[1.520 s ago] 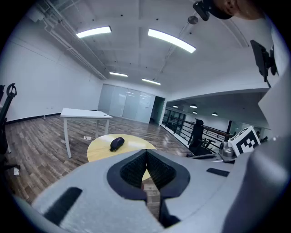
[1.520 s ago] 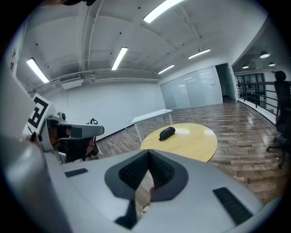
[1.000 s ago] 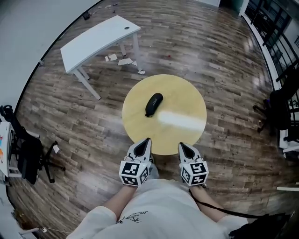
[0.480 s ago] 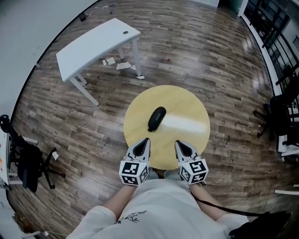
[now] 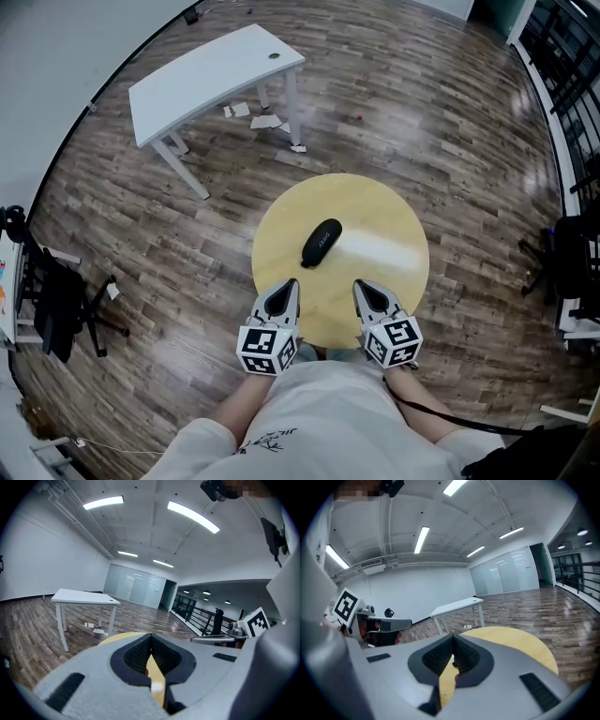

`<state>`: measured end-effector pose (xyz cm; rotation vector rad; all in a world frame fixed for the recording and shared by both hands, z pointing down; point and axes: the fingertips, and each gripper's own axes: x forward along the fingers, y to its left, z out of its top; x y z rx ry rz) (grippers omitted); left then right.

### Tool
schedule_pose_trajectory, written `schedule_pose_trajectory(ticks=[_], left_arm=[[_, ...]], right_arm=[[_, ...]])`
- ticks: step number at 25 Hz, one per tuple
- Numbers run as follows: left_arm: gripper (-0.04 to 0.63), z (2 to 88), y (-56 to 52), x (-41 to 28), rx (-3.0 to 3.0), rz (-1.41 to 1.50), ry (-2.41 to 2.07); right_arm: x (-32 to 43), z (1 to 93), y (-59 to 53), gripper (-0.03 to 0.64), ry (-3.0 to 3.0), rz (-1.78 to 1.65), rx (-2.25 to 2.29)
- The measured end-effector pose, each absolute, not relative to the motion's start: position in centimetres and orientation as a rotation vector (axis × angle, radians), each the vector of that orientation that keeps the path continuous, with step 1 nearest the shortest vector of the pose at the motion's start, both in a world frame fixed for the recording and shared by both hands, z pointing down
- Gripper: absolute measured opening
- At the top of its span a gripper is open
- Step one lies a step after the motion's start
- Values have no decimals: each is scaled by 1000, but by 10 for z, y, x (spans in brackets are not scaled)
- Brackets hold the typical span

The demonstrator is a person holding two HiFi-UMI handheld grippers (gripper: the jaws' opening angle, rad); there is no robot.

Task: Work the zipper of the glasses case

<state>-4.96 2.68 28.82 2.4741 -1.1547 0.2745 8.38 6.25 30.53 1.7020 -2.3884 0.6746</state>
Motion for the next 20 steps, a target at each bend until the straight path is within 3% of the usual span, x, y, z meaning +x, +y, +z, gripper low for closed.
schedule_pose_trajectory(ticks=[8, 20], left_arm=[[5, 332, 13, -46, 2474, 339, -1148], [8, 486, -16, -14, 2323, 532, -1089]], right_arm=[[80, 344, 15, -6, -2380, 636, 1576], [59, 458, -119, -6, -2347, 435, 1190]])
